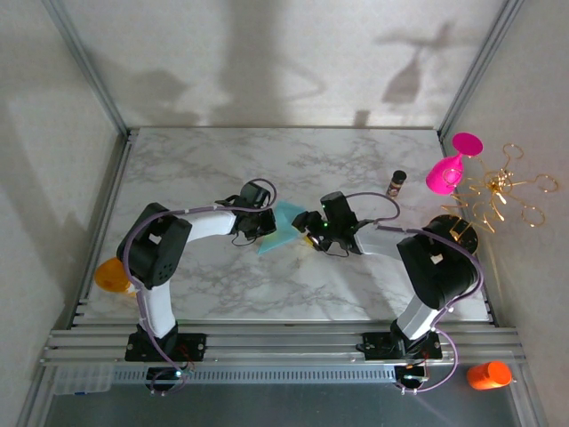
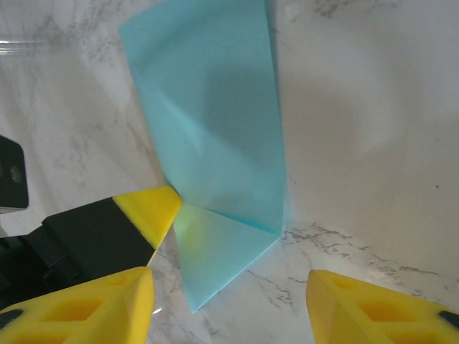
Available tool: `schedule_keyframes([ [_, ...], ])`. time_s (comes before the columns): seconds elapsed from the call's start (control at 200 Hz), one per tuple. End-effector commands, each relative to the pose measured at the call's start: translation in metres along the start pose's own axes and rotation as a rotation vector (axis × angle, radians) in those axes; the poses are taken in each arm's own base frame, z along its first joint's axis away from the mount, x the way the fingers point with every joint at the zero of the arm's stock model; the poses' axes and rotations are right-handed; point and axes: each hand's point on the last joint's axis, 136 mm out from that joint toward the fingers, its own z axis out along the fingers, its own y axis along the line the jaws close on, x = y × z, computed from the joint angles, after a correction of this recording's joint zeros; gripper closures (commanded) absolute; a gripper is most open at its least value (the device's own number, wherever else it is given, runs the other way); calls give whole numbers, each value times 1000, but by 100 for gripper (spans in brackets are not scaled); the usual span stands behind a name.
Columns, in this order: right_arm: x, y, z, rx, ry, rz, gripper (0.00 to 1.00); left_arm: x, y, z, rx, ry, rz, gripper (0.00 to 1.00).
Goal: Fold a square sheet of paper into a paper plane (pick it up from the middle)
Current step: Fifth fold the wing at the center of the table.
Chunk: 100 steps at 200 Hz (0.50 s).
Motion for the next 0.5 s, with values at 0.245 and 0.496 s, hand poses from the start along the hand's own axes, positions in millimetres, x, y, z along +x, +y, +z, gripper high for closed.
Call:
schedule_keyframes([
  [0.245,12,6,21,2,74,-1,46,8,25,7,-83,6,-29,92],
  [0.496,12,6,29,18,81,2,49,9,25,6,-80,8,-26,91],
])
